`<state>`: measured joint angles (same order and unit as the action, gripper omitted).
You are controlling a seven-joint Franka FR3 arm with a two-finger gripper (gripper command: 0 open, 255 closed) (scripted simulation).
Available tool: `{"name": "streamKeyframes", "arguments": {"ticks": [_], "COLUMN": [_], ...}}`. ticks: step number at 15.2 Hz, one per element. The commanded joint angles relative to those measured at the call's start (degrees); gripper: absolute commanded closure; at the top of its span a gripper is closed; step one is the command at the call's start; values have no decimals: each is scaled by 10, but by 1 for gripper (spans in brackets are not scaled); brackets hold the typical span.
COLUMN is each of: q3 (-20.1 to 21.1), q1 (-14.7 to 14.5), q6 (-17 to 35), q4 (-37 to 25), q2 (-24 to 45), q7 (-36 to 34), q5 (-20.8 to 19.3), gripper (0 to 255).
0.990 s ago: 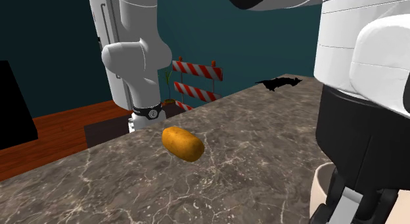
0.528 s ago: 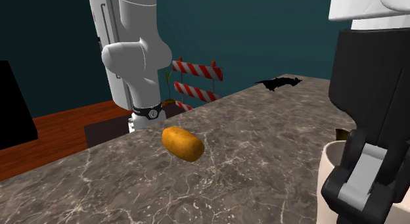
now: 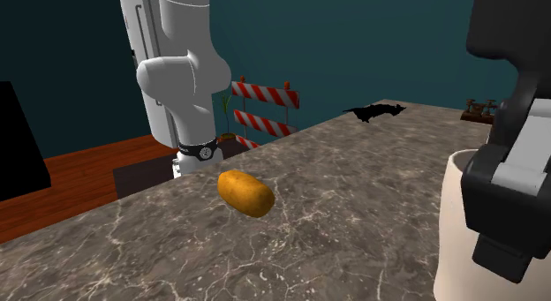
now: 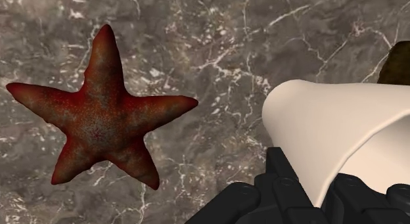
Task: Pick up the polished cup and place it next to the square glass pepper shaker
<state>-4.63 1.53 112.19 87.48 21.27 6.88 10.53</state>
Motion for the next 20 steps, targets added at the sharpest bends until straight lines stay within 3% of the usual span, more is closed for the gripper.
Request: {"name": "streamKeyframes", "arguments": {"ticks": [1, 20], "q3": [0, -2], "q1": [0, 6], "q6": [-17, -167], "q4": [-16, -178], "q2": [0, 10], "q7": [-3, -23], "q5": [-1, -6], "gripper": [255, 255]}}
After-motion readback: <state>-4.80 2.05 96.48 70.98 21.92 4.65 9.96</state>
